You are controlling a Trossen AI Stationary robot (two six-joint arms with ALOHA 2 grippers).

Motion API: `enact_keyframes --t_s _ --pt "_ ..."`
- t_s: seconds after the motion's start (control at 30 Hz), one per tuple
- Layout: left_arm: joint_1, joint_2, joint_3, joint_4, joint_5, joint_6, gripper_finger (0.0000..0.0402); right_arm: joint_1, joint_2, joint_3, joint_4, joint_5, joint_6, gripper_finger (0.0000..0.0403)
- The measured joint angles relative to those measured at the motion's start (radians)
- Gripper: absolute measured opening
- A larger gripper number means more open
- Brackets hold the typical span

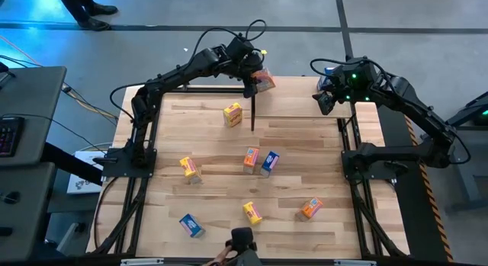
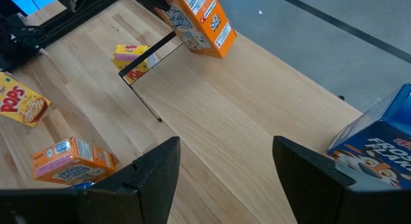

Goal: Stack cereal on shelf
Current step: Put the top orange cereal box on the shelf

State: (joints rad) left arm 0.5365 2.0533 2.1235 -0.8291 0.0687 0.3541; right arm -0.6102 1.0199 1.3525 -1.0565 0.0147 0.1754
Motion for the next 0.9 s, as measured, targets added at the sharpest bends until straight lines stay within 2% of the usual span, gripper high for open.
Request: enact_keyframes --t_s 0.2,0.67,0.9 --pt "0.001 0.000 0.000 0.006 -0.030 0.022 0.0212 0.000 0.000 0.000 0.000 0.000 0.000 0.0240" --pt "-0.001 -0.012 0.000 -0.013 -0.105 -0.013 0.0214 0.000 0.000 0.000 0.000 0.000 0.000 0.0240" --pt "0.003 -0.022 0.000 -0.009 -0.107 -0.012 0.0214 0.000 0.000 0.000 0.000 0.000 0.000 0.0240"
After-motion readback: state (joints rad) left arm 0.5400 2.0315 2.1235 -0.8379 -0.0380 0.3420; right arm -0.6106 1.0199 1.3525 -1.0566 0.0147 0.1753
